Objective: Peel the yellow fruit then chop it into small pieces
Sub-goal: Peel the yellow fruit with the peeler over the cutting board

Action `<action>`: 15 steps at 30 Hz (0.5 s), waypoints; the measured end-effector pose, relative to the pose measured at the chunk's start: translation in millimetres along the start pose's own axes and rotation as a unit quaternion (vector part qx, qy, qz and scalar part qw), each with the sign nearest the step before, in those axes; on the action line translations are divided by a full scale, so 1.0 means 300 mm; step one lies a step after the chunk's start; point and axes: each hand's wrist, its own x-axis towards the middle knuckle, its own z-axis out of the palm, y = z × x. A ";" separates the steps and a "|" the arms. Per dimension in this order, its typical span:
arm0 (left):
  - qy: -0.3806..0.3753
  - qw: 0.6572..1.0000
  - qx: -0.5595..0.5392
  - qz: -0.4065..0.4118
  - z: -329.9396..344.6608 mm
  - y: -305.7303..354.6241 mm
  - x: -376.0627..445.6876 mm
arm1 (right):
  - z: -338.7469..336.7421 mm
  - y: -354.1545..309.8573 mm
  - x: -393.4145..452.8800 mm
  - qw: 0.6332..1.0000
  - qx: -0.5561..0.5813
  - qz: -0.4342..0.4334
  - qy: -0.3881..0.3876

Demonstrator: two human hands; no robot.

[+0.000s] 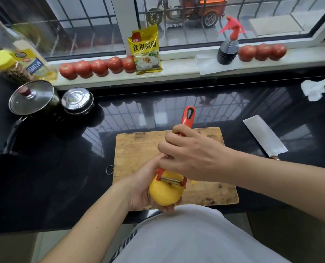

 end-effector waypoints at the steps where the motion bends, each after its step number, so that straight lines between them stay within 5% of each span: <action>1: -0.005 1.000 0.003 -0.010 0.001 0.001 -0.002 | 0.001 -0.007 -0.003 1.000 0.000 0.003 0.002; 15: 0.048 0.999 -0.011 0.000 -0.025 0.009 0.029 | 0.005 -0.044 -0.016 0.994 0.014 0.102 -0.041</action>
